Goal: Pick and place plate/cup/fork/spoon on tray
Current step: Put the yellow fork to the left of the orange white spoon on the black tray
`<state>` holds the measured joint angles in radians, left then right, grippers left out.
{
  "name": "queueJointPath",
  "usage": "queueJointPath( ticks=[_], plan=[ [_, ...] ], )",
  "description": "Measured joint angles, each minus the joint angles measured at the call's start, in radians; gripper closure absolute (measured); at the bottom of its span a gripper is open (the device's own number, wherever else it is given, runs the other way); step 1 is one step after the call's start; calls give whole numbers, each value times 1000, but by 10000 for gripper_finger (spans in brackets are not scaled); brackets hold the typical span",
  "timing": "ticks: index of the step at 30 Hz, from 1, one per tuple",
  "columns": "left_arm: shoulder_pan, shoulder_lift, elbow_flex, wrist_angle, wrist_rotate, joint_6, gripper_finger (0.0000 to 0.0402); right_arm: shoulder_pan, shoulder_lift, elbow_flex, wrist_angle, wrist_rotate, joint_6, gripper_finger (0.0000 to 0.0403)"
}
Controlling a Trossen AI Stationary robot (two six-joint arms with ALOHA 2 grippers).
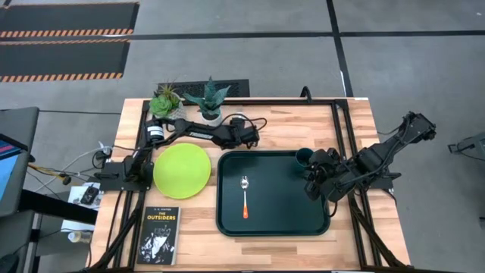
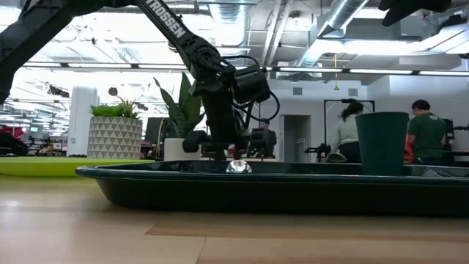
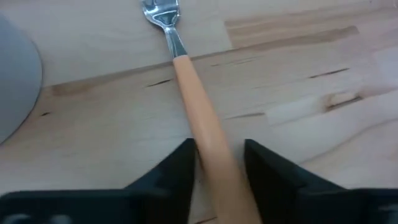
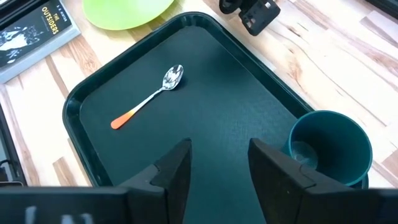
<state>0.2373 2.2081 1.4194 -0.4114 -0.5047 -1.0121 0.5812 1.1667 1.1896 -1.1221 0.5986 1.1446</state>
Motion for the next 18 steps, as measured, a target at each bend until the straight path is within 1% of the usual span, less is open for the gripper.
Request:
queueJointPath(
  ticks=[3, 4, 9, 13, 18],
  plan=[
    [-1, 0, -1, 6, 0, 0, 341, 0, 0, 0, 0, 0, 0, 224],
    [-1, 0, -1, 9, 4, 2, 348, 0, 0, 0, 0, 0, 1, 224],
    [1, -12, -6, 28, 31, 64, 348, 0, 0, 0, 0, 2, 8, 226],
    [3, -47, -9, 32, 49, 97, 348, 0, 0, 0, 0, 3, 7, 226],
    [-4, -106, -14, 20, 113, 129, 348, 0, 0, 0, 0, 6, 7, 226]
  ],
)
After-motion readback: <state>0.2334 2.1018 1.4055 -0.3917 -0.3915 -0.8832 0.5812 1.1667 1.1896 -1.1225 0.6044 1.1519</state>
